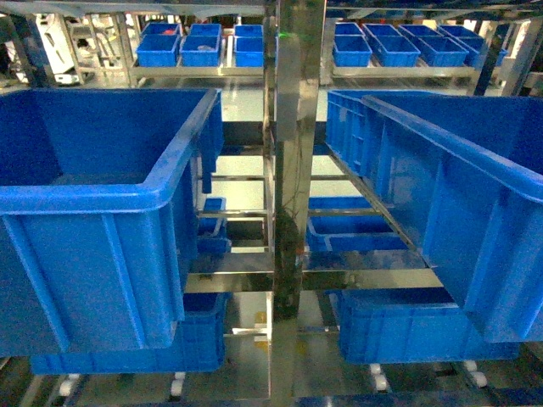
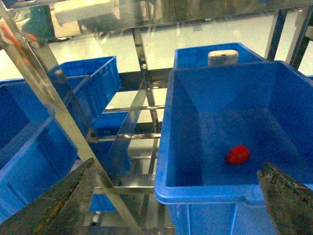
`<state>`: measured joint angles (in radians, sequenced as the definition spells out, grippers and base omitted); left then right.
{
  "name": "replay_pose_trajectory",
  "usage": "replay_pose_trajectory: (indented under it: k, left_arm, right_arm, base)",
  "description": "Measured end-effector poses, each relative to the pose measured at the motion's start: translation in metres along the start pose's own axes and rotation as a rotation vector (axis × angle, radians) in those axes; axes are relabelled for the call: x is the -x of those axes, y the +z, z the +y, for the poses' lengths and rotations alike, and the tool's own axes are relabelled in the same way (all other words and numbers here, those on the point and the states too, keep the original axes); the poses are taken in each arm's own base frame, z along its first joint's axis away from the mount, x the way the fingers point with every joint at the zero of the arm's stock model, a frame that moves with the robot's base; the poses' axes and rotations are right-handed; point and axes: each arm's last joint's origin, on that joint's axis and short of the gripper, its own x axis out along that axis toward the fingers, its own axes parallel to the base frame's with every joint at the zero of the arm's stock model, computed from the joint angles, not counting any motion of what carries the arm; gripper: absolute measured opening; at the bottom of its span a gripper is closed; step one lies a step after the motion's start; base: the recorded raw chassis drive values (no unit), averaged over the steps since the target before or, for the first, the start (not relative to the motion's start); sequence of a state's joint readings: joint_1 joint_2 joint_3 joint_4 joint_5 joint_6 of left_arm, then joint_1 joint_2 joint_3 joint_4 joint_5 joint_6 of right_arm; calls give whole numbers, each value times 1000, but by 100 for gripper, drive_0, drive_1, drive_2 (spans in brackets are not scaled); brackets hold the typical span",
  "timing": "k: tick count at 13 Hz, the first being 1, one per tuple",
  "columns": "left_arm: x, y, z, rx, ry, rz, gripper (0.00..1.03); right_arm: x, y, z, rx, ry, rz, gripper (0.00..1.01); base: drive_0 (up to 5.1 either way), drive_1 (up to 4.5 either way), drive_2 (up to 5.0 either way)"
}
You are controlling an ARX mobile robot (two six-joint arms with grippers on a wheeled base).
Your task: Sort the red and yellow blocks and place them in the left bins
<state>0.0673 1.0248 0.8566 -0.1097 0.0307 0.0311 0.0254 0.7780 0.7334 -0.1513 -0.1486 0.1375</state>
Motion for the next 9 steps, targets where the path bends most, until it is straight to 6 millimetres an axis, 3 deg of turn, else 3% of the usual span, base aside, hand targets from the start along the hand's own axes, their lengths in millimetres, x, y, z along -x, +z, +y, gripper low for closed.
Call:
replay_pose_trajectory:
  k: [2,3,4,9]
  left_arm:
    - [0,0,0,0,1,-2,28]
    - [-26,-56,-1,10,73,186,28]
    - [-66,-64,2,-52,136,167,28]
    - [-91,-54,8,-65,156,133,28]
  right_arm:
    - [5,2,1,4,4,-25,98]
    - [3,2,1,3,2,-18,98]
    - [3,2,1,3,2,-18,98]
    - [4,2,1,3,3,-20,98]
  base:
    - [0,0,0]
    - [0,0,0]
    - [0,0,0]
    - [0,0,0]
